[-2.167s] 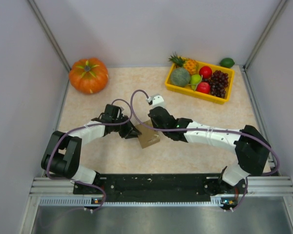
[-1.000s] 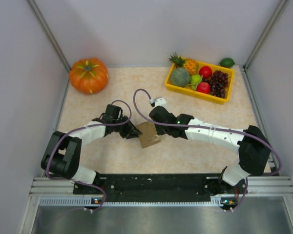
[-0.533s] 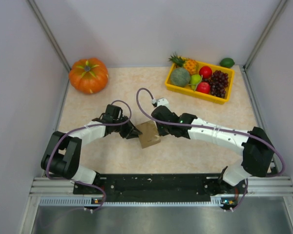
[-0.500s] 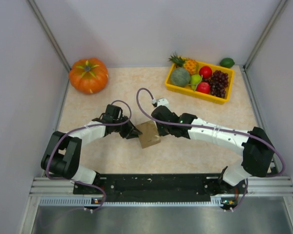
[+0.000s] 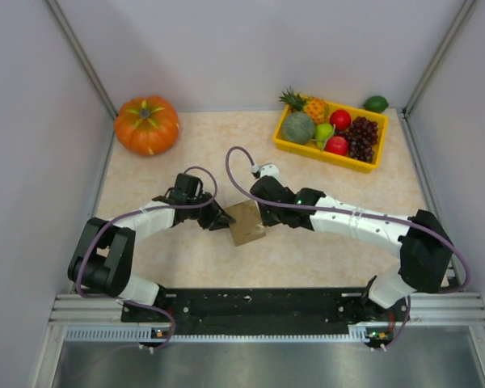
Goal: Unpack the express box
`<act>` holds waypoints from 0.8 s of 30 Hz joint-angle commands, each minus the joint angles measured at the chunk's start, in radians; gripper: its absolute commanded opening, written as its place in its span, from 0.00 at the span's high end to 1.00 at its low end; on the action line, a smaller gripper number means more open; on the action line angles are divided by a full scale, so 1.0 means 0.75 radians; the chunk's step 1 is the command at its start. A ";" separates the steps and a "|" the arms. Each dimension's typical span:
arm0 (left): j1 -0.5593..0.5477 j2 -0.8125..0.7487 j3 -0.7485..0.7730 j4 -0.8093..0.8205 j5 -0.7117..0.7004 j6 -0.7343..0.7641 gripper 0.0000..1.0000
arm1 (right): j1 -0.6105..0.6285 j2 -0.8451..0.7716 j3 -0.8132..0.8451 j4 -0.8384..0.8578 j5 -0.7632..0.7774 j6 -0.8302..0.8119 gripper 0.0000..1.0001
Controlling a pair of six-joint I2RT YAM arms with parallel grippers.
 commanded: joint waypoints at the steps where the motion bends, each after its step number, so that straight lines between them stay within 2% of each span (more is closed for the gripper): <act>1: 0.014 0.000 -0.051 0.031 -0.136 -0.026 1.00 | 0.008 0.051 -0.021 -0.068 -0.085 0.004 1.00; 2: 0.014 0.002 -0.051 0.038 -0.103 -0.021 0.98 | 0.008 0.057 -0.009 -0.059 -0.083 0.000 1.00; 4: 0.014 0.006 -0.053 0.054 -0.062 0.001 0.83 | 0.008 0.057 0.022 -0.053 -0.075 -0.004 1.00; 5: 0.014 0.004 -0.051 0.050 -0.034 0.009 0.75 | 0.008 0.057 0.034 -0.053 -0.071 -0.008 1.00; 6: 0.012 0.004 -0.053 0.054 -0.024 0.030 0.60 | 0.008 0.063 0.061 -0.049 -0.062 -0.008 1.00; 7: 0.014 -0.004 -0.055 0.054 -0.007 0.042 0.54 | 0.008 0.065 0.073 -0.047 -0.056 -0.008 1.00; 9: 0.014 -0.014 -0.057 0.052 0.025 0.068 0.45 | 0.008 0.081 0.114 -0.047 -0.040 -0.017 1.00; 10: 0.014 -0.033 -0.059 0.062 0.038 0.079 0.36 | 0.010 0.088 0.126 -0.047 -0.032 -0.019 1.00; 13: 0.012 -0.073 -0.071 0.068 0.056 0.099 0.27 | 0.008 0.108 0.167 -0.047 -0.001 -0.019 1.00; 16: 0.010 -0.078 -0.087 0.073 0.077 0.101 0.26 | 0.008 0.127 0.194 -0.045 0.009 -0.012 1.00; 19: 0.006 -0.039 -0.102 0.079 0.091 0.075 0.39 | 0.008 0.125 0.210 -0.049 0.011 -0.008 1.00; 20: 0.006 -0.033 -0.110 0.081 0.087 0.050 0.49 | 0.008 0.123 0.210 -0.047 0.011 -0.006 1.00; 23: 0.001 -0.016 -0.128 0.079 0.056 -0.005 0.63 | 0.008 0.100 0.223 -0.047 0.011 -0.008 1.00; 24: -0.001 -0.018 -0.132 0.077 0.046 -0.015 0.72 | 0.008 0.098 0.233 -0.049 0.009 -0.012 1.00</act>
